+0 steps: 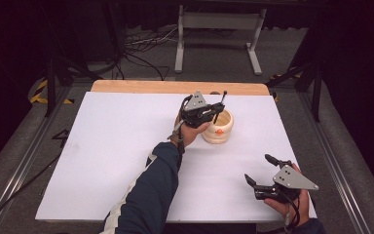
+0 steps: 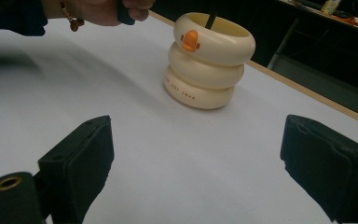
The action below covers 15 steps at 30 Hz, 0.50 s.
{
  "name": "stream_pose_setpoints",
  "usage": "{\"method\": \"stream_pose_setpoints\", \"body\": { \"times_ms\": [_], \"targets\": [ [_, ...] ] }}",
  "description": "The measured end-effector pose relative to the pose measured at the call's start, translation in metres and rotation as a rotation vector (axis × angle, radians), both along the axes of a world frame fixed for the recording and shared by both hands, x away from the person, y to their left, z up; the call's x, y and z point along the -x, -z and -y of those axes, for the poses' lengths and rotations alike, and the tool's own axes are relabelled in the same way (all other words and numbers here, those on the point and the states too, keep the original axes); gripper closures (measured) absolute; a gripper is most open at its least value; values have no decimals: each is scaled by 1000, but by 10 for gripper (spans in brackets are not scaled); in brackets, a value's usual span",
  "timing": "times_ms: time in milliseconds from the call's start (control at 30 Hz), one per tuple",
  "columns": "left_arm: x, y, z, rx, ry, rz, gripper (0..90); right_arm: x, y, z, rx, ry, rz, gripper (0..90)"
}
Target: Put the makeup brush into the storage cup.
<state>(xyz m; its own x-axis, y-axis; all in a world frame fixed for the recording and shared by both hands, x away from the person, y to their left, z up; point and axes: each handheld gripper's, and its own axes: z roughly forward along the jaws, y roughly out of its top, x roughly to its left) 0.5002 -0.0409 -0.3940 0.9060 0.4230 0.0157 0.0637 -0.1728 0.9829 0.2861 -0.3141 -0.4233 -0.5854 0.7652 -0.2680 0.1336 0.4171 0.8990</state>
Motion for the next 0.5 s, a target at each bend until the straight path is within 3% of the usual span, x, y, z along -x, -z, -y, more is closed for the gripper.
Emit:
{"method": "stream_pose_setpoints", "body": {
  "times_ms": [433,500],
  "targets": [
    [4,9,-15,24,-9,-28,832,0,0,-2,7,-1,-5,102],
    [4,8,-15,12,-15,-27,832,0,0,-2,15,-2,-2,102]
  ]
}}
